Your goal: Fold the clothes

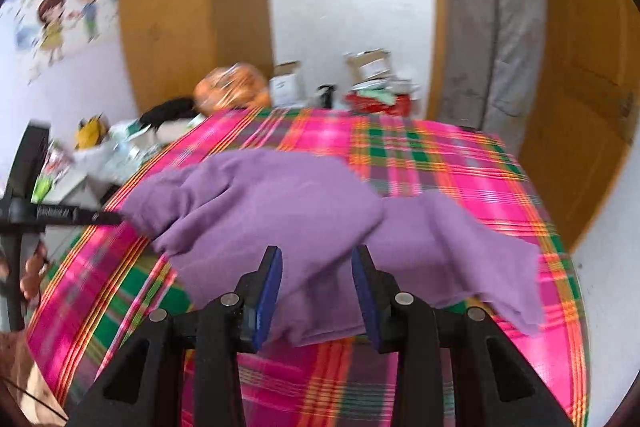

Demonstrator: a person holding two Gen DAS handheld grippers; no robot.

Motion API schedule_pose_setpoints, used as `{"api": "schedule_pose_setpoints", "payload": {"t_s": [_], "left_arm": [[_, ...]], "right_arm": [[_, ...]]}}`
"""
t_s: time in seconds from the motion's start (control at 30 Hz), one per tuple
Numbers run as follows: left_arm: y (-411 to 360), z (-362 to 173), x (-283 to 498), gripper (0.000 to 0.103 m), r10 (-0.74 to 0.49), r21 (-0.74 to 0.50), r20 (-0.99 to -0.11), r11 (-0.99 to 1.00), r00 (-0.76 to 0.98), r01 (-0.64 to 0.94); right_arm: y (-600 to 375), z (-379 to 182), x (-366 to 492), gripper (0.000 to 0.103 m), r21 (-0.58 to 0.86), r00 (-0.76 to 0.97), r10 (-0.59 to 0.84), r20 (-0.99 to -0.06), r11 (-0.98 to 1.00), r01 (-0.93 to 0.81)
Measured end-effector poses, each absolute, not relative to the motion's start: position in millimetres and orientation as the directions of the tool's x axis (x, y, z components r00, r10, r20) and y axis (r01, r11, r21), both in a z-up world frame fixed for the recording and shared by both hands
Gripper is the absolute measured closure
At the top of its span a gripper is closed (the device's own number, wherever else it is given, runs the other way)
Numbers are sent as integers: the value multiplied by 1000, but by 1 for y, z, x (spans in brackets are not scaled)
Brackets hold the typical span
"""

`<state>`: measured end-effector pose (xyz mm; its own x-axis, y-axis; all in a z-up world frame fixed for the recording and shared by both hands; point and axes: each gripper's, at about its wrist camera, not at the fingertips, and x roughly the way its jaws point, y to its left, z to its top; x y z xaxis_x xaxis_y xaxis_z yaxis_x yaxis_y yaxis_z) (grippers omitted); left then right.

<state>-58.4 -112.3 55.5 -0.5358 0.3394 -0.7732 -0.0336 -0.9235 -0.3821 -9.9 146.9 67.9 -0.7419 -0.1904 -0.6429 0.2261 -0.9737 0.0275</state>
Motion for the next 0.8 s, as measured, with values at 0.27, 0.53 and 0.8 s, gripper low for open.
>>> {"api": "schedule_pose_setpoints", "payload": {"t_s": [0.27, 0.53, 0.8], "left_arm": [[-104, 46, -89, 59, 304, -351, -815, -936, -494, 3], [-111, 36, -107, 59, 353, -424, -812, -904, -466, 54], [-112, 35, -109, 66, 405, -474, -797, -879, -449, 48]], "right_arm": [[102, 54, -19, 64, 6, -697, -251, -672, -943, 333], [88, 46, -28, 62, 22, -670, -266, -693, -937, 350], [81, 39, -35, 62, 16, -654, -259, -711, -936, 353]]}}
